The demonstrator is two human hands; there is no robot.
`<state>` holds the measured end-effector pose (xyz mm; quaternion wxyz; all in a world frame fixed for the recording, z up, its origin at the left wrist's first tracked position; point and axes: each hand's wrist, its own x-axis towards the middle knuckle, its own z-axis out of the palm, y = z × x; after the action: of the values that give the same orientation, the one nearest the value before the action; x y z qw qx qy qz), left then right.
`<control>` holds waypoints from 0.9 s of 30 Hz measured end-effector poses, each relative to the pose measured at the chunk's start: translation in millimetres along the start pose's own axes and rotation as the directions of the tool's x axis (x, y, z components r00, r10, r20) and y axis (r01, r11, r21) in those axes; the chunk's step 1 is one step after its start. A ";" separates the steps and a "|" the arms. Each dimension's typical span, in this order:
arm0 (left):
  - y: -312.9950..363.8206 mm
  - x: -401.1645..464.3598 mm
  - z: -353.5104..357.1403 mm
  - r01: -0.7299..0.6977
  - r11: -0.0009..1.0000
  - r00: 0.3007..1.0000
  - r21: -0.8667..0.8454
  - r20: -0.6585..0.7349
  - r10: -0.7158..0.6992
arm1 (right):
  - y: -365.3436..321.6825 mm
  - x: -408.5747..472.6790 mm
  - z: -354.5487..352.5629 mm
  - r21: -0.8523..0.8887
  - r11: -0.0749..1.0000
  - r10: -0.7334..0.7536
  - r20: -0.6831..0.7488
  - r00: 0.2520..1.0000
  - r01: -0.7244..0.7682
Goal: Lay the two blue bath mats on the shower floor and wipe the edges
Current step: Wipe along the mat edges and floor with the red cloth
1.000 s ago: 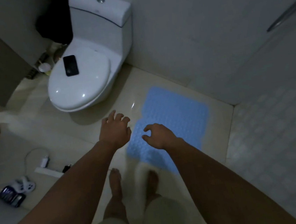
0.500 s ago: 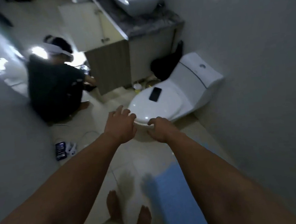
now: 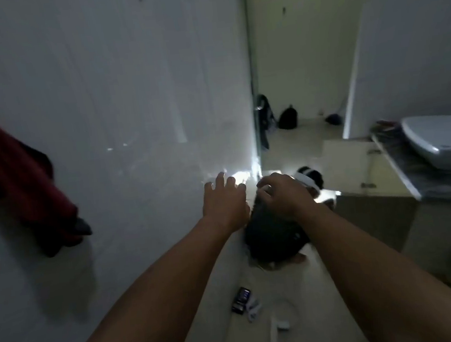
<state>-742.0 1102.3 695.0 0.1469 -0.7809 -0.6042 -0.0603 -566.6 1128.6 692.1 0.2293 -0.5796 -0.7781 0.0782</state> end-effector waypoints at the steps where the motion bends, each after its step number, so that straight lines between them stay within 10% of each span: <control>1: -18.9 0.4 -11.5 0.046 0.999 0.999 0.014 -0.021 -0.046 | -17.7 16.3 -3.1 0.025 0.999 -0.043 -0.037 0.998 0.044; 9: -127.5 -59.1 -131.5 0.421 0.902 0.861 0.094 -0.354 -0.366 | -180.3 109.6 -42.3 0.281 0.835 -0.422 -0.224 0.878 0.473; 15: -145.2 -141.8 -213.9 0.653 0.753 0.539 0.084 -0.749 -0.384 | -272.8 101.9 -64.3 0.582 0.586 -0.598 -0.160 0.785 0.564; 19: -172.6 -171.6 -235.8 0.821 0.569 0.410 0.041 -0.735 -0.539 | -322.8 84.3 -60.4 0.710 0.491 -0.668 -0.067 0.741 0.506; 27: -181.0 -165.7 -219.3 0.863 0.505 0.420 0.022 -0.589 -0.690 | -371.9 35.9 -21.1 0.779 0.494 -0.641 0.026 0.767 0.386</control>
<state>-941.3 923.6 886.6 0.3799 -0.3217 -0.8373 -0.2262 -887.2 1041.7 864.3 0.3282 -0.1528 -0.8412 0.4017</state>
